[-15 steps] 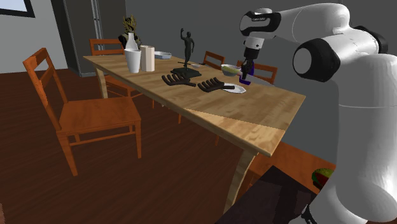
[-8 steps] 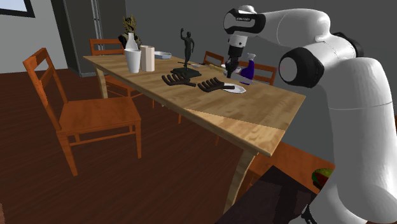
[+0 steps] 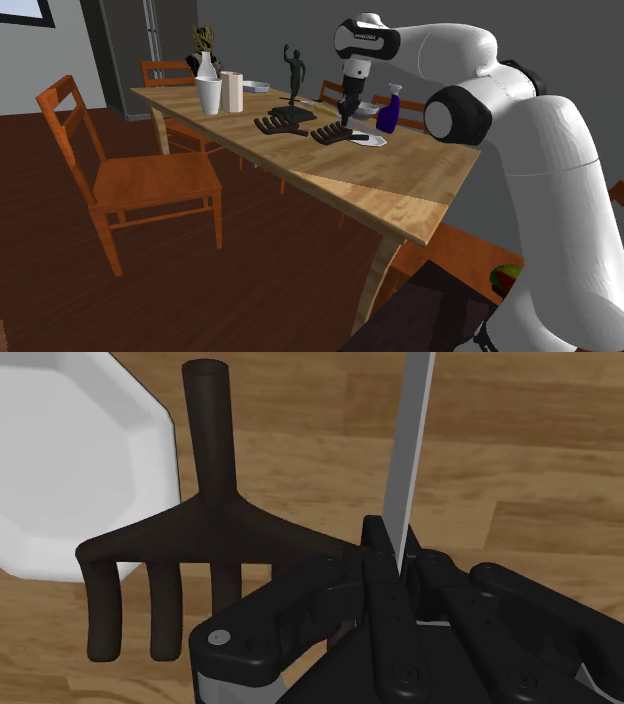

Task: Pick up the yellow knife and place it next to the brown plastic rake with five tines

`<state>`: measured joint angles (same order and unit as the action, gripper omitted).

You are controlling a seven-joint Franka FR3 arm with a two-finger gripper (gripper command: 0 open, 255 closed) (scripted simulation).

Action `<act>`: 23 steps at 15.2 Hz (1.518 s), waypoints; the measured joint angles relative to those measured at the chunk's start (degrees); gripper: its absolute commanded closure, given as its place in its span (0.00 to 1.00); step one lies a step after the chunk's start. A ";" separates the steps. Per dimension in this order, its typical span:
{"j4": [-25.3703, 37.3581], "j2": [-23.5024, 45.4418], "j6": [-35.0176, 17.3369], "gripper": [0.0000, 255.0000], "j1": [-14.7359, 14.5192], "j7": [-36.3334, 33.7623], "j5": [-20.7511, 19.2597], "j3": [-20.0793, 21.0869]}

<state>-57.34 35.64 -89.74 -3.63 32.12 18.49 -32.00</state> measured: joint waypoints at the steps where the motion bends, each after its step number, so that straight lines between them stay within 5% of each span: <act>1: -1.30 -0.30 -0.96 1.00 -0.37 0.07 -0.11 -0.06; 16: -16.42 -2.03 -13.85 1.00 -3.83 1.31 -0.39 -0.13; 23: -16.66 -1.59 -14.50 1.00 -3.70 1.49 -0.19 -0.03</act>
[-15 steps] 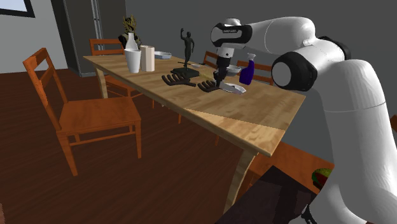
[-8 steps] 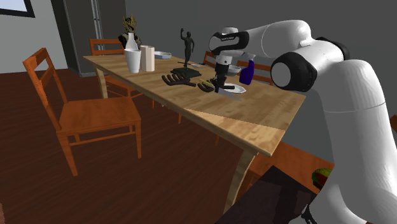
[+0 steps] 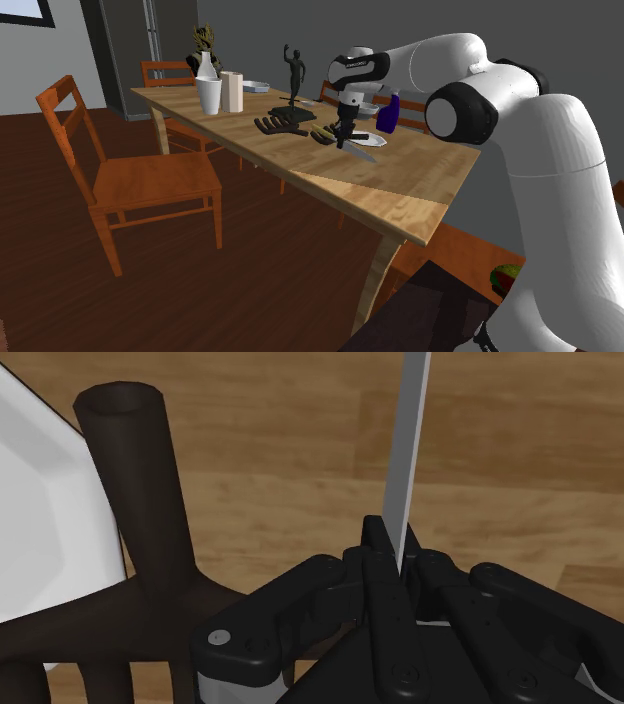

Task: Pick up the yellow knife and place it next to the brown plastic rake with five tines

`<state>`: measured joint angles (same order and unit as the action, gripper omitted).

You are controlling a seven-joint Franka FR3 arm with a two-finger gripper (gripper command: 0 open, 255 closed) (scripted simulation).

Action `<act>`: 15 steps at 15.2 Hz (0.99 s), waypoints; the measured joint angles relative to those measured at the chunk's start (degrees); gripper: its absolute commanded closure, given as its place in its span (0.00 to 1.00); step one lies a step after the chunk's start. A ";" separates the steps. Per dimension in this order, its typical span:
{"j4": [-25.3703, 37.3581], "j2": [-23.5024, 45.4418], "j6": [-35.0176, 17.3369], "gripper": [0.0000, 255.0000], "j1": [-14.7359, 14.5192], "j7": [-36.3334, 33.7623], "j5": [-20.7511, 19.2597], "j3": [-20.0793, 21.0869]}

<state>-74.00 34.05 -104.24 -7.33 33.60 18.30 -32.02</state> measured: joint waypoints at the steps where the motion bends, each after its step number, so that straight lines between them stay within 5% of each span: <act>1: 0.00 0.00 0.00 0.00 0.00 0.00 0.00 0.00; 7: 0.00 0.01 0.00 0.00 0.00 0.00 0.00 0.00; 11: 6.98 0.59 6.05 0.00 1.50 -0.59 -0.06 -0.06; 15: 7.22 -0.17 7.07 0.00 1.32 -0.76 -0.36 -0.24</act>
<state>-66.77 33.88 -97.17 -6.01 32.85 17.94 -32.26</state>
